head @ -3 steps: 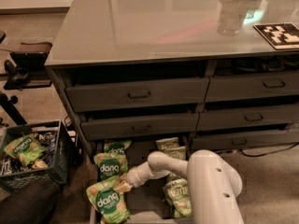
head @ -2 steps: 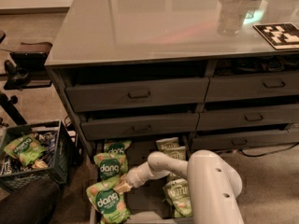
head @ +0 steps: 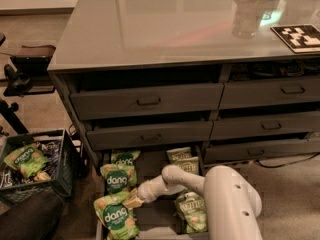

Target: Pick green rice chip bag from bottom drawer and place on counter

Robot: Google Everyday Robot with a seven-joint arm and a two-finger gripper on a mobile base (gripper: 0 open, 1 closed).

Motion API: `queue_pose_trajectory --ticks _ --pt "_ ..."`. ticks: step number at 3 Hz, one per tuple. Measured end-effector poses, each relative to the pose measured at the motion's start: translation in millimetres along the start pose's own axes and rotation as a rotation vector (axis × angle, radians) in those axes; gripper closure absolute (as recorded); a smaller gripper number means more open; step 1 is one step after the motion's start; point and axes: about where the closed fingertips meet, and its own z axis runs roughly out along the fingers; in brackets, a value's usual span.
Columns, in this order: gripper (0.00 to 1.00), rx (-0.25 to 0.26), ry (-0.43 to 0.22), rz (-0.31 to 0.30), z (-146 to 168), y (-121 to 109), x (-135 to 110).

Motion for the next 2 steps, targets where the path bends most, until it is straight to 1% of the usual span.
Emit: queue_pose_trajectory --ticks 1,2 --pt "1.0 0.004 -0.069 -0.015 -22 9 -12" --pt "1.0 0.036 -0.094 -0.042 -59 18 -35"
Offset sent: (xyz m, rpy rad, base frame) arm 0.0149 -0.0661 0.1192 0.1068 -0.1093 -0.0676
